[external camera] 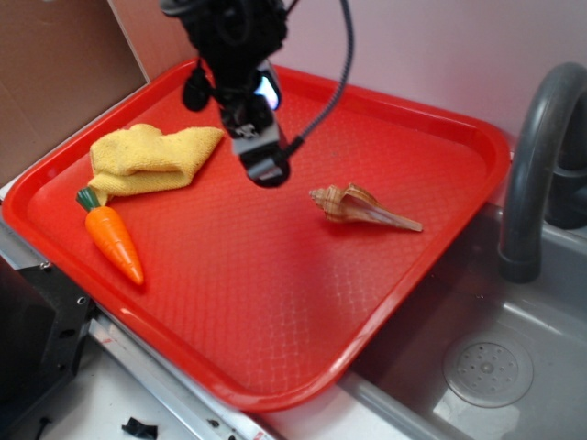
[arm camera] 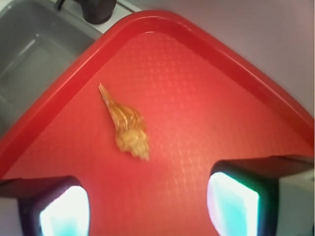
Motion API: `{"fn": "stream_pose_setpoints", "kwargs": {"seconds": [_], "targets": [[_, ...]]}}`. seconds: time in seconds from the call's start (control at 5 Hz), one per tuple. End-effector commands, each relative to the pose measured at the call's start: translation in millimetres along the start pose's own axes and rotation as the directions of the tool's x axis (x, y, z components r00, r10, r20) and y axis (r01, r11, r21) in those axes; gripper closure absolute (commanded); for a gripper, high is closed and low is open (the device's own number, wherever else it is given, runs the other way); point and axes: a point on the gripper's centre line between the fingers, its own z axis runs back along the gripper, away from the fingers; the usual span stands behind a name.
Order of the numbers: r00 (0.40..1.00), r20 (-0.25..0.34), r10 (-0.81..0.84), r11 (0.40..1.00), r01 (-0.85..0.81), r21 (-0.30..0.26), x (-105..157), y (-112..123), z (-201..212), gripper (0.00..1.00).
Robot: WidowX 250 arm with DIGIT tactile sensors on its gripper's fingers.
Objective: Grab the shell.
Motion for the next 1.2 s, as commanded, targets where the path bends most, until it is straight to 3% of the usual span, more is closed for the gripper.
{"fn": "stream_pose_setpoints", "kwargs": {"seconds": [0.0, 0.2, 0.4, 0.6, 0.8, 1.0], "targets": [[0.990, -0.020, -0.137, 0.990, 0.136, -0.032, 28, -21, -34, 0.00], [0.986, -0.102, -0.129, 0.992, 0.128, -0.016, 29, -20, -59, 0.00], [0.984, -0.146, -0.100, 0.994, 0.104, 0.022, 27, -18, -67, 0.00], [0.984, -0.170, -0.062, 0.997, 0.070, 0.044, 24, -15, -73, 0.18], [0.983, -0.173, -0.066, 0.996, 0.076, 0.049, 24, -17, -73, 1.00], [0.985, -0.173, -0.018, 0.998, 0.027, 0.051, 23, -16, -59, 1.00]]}}
